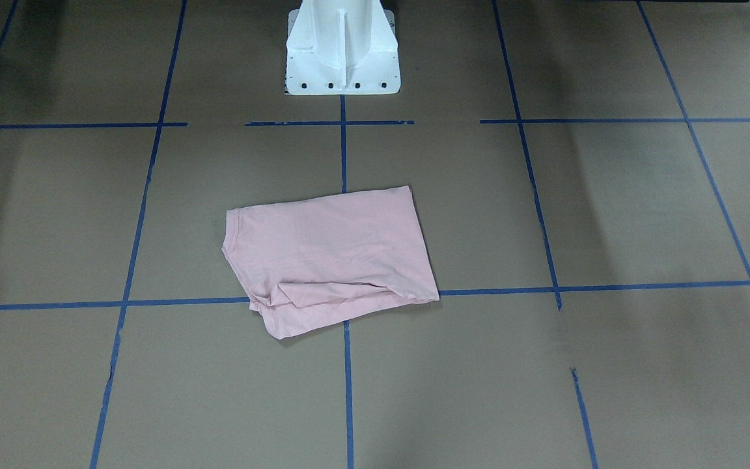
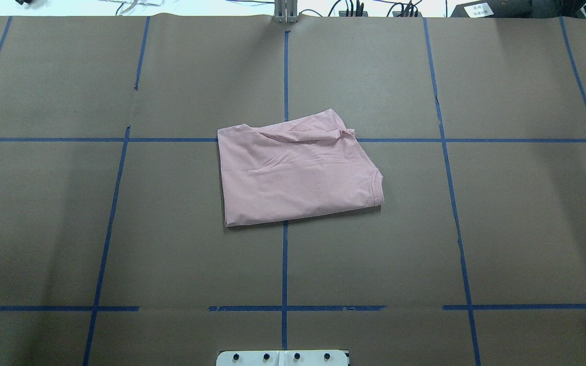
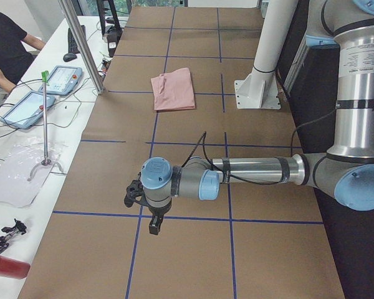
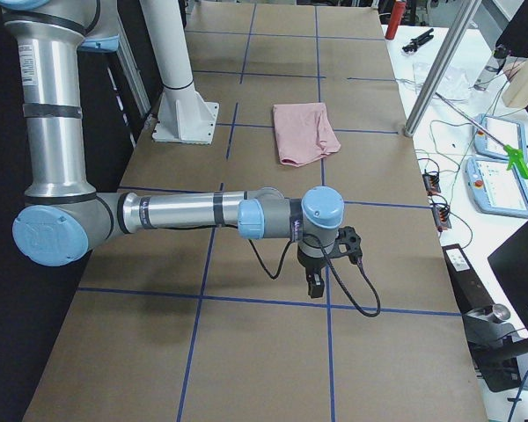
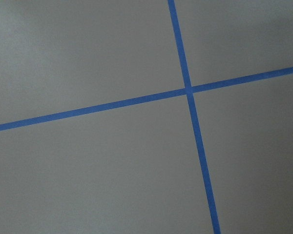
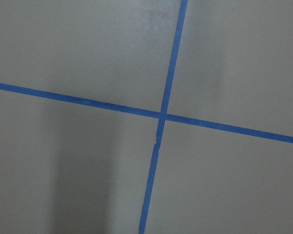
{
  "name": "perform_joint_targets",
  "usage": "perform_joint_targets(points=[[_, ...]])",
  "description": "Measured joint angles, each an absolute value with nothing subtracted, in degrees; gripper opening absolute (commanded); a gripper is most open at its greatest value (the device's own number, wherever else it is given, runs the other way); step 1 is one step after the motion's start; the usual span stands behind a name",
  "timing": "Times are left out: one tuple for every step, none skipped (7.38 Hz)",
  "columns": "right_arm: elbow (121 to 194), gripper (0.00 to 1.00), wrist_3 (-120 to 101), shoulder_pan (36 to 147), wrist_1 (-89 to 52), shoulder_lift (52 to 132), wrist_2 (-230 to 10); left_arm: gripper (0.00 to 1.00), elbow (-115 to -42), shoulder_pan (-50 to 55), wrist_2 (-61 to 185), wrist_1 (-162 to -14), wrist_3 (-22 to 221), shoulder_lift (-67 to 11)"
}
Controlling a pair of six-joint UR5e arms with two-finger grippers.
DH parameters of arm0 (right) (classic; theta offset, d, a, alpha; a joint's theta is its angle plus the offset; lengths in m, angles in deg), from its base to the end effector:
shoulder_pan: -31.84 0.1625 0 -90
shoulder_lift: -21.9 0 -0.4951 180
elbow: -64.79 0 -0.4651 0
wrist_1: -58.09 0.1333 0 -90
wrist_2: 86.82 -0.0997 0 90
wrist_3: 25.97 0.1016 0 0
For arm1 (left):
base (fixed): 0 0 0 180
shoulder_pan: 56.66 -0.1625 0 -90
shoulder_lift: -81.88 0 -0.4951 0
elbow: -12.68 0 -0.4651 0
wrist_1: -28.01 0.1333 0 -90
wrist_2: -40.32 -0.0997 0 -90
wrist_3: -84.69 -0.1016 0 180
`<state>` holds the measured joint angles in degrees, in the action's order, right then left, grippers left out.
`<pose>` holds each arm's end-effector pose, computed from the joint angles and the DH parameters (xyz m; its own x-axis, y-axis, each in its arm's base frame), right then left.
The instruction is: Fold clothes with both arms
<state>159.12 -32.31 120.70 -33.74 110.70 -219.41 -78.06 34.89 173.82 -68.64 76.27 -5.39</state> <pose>0.0530 -0.5788 0.6809 0.7285 -0.1681 0.6641 0.1009 0.9852 0.1387 -0.0781 -0.5447 0.7385 0.7227 0.1818 -0.6668 -0.0797 0.9803 0.1808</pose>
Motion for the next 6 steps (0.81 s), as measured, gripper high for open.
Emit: perform_joint_targets(points=[[159.2,1.00,-32.1,120.7,-33.9,110.8,-219.4,1.00,-78.5,34.9,173.9,-68.5,78.8,-5.2],[159.2,1.00,-32.0,120.7,-34.0,110.9,-219.1,1.00,-79.1,34.9,174.0,-68.6,82.7,-4.4],[159.2,1.00,-31.9,120.7,-34.1,111.1,-218.9,1.00,-80.2,34.9,174.1,-68.9,85.0,-3.2],[159.1,1.00,-31.9,120.7,-34.2,111.4,-218.9,1.00,-81.6,34.9,174.4,-69.1,86.0,-2.1],[159.2,1.00,-31.9,120.7,-34.3,111.9,-219.0,1.00,-83.2,34.9,174.6,-69.2,86.3,-1.0],[159.3,1.00,-31.9,120.7,-34.3,112.4,-219.2,1.00,-84.8,34.9,174.8,-69.2,86.6,-0.2]])
